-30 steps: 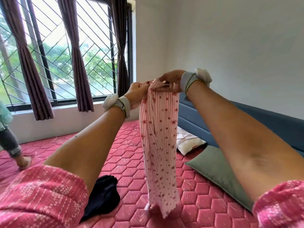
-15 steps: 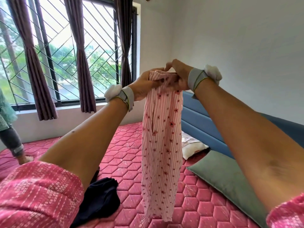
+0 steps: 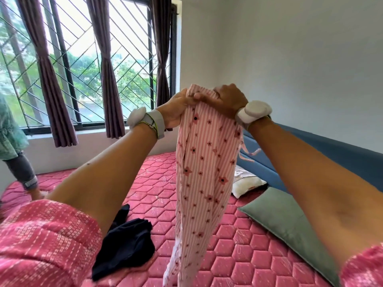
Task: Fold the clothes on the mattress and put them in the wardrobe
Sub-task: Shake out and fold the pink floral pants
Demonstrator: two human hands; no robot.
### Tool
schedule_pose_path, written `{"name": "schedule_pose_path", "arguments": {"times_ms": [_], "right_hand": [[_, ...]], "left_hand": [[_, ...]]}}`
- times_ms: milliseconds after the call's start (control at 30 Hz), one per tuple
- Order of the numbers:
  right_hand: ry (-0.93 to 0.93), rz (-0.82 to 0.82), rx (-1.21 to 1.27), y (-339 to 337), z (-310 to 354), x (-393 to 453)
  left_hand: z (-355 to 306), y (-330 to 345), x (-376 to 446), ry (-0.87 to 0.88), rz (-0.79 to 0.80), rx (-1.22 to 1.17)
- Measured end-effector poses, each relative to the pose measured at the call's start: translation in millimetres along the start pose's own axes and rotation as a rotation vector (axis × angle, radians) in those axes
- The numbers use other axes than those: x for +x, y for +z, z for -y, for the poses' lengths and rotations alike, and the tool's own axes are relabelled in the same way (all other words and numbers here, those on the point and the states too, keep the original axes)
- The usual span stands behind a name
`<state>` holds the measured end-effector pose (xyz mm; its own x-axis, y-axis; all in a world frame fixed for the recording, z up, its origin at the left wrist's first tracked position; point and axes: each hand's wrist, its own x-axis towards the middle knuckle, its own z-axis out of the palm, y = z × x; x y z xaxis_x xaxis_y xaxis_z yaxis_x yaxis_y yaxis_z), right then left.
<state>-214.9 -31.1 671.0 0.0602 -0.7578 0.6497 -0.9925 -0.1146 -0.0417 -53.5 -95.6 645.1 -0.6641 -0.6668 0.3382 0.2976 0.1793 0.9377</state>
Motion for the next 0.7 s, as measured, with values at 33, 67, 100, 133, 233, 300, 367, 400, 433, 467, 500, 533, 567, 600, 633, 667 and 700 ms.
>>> {"name": "schedule_pose_path", "arguments": {"times_ms": [33, 67, 100, 133, 233, 300, 367, 400, 433, 467, 500, 533, 567, 600, 633, 667, 700], "right_hand": [[-0.015, 0.050, -0.001, 0, 1, 1], [-0.029, 0.076, 0.002, -3, 4, 3], [-0.049, 0.070, 0.002, -4, 7, 5], [-0.069, 0.042, 0.003, -7, 9, 7], [-0.081, -0.030, -0.011, -23, 16, 13], [-0.088, -0.046, -0.067, -32, 18, 21], [-0.103, -0.023, -0.127, -38, 21, 27], [-0.103, -0.005, -0.133, -40, 22, 28], [-0.098, 0.010, -0.126, -42, 24, 30], [-0.092, 0.017, -0.125, -43, 25, 30], [-0.089, 0.013, -0.131, -45, 25, 31], [-0.088, -0.004, -0.137, -47, 25, 32], [-0.084, -0.038, -0.132, -49, 25, 32], [-0.072, -0.083, -0.120, -51, 24, 32], [-0.055, -0.132, -0.102, -54, 23, 32], [-0.039, -0.171, -0.088, -58, 23, 31], [-0.033, -0.198, -0.086, -62, 22, 31]], "left_hand": [[3, -1, -1, 0.018, -0.077, 0.060], [6, -2, -3, 0.051, -0.166, 0.102], [9, -6, -4, 0.096, -0.253, 0.114], [12, -10, -6, 0.151, -0.303, 0.100], [18, -17, -14, 0.219, -0.336, 0.134], [23, -20, -18, 0.189, -0.336, 0.248], [29, -21, -22, 0.179, -0.302, 0.296], [30, -20, -25, 0.184, -0.289, 0.281], [30, -19, -27, 0.192, -0.281, 0.257], [29, -17, -29, 0.201, -0.273, 0.237], [28, -14, -30, 0.197, -0.256, 0.226], [28, -13, -30, 0.177, -0.227, 0.248], [29, -11, -30, 0.143, -0.186, 0.303], [31, -11, -31, 0.092, -0.138, 0.395], [34, -12, -32, 0.042, -0.077, 0.500], [40, -13, -34, 0.006, -0.010, 0.619], [47, -14, -35, -0.016, 0.063, 0.710]]}}
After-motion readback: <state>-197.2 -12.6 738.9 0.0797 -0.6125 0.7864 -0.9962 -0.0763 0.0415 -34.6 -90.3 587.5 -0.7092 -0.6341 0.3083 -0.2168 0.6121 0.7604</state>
